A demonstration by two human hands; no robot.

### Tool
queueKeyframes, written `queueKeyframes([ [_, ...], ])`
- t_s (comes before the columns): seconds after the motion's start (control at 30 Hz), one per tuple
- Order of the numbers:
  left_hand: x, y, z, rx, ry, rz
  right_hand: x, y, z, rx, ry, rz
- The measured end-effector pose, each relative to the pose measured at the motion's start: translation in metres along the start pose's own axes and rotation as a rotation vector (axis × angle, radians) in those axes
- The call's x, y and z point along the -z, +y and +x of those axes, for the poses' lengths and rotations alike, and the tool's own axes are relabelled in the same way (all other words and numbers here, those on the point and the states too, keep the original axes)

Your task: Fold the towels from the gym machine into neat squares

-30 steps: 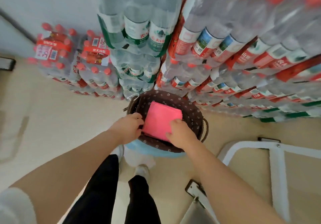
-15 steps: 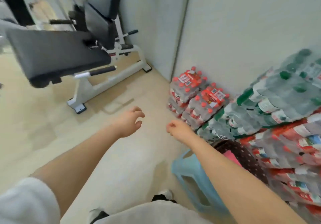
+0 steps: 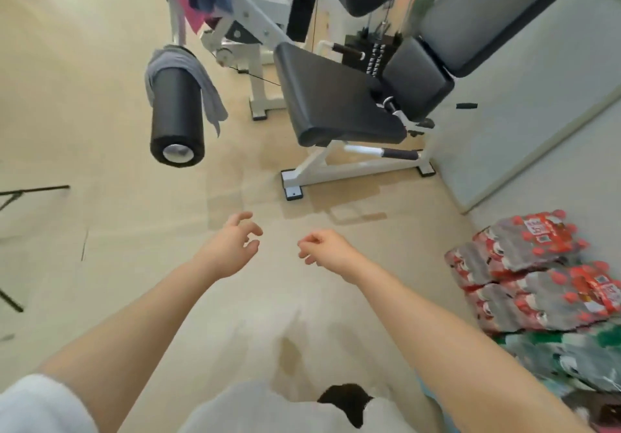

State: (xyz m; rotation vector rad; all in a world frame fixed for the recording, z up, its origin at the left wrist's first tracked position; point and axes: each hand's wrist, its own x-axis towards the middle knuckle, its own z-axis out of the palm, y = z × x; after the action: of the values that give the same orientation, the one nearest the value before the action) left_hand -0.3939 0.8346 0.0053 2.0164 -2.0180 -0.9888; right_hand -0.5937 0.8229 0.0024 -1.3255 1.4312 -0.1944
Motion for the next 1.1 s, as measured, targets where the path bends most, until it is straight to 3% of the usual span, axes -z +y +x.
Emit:
queueKeyframes([
  [0.17,0.063,-0.071,0.006,0.048,0.07,-0.064,-0.053,-0.094,0.052,0.085,-0.055,0.01],
  [0.37,0.115,-0.127,0.064,0.047,0.096,-0.126,-0.056,-0.158,0.134,0.066,-0.073,0.023],
  [0.6,0.212,-0.195,0.189,0.043,0.17,-0.195,-0.039,-0.248,0.295,-0.087,0.087,0.078],
  [0.87,0.327,-0.249,0.318,0.156,0.235,-0.265,-0.04,-0.363,0.415,0.151,-0.066,-0.422],
  [0.97,0.345,-0.266,0.363,0.115,0.2,-0.312,-0.036,-0.377,0.453,0.099,0.03,-0.434],
  [1.1,0.365,-0.286,0.437,0.011,0.076,-0.17,-0.024,-0.391,0.504,-0.042,0.107,-0.315],
])
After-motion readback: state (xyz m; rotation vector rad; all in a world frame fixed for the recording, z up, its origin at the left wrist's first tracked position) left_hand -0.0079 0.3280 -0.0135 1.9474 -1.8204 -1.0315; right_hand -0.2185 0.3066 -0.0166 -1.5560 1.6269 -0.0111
